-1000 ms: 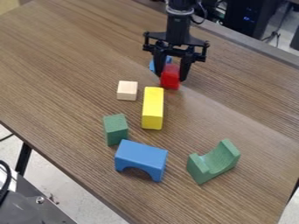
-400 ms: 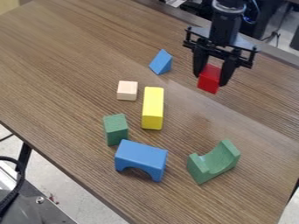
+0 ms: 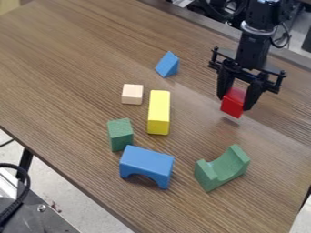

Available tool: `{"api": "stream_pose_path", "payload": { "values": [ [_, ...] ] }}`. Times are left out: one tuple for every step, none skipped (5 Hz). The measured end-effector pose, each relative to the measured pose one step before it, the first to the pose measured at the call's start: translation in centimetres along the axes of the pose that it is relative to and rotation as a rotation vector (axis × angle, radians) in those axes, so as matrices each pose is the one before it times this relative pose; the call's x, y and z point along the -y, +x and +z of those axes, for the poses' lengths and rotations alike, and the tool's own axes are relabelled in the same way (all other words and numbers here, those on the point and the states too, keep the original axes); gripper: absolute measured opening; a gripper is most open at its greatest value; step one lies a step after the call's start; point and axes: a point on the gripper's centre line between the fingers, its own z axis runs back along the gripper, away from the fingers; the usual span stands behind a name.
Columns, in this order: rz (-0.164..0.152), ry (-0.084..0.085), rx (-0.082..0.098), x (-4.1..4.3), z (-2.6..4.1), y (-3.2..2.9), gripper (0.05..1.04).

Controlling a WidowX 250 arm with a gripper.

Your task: Move the red block to the right

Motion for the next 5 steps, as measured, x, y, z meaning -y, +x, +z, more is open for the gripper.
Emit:
{"api": "stream_pose_path", "payload": {
  "values": [
    [-0.0189, 0.0025, -0.0302, 0.555, -1.112, -0.252, 0.566],
    [-0.0107, 0.0009, -0.0211, 0.535, -0.614, -0.243, 0.566],
    [0.0056, 0.0023, 0.0113, -0.031, 0.036, 0.194, 0.62],
    [0.0127, 0.0079, 0.0123, -0.149, -0.137, 0.133, 0.916],
    [0.0314, 0.0063, 0.0546, -0.419, 1.652, -1.014, 1.007]
  ]
}}
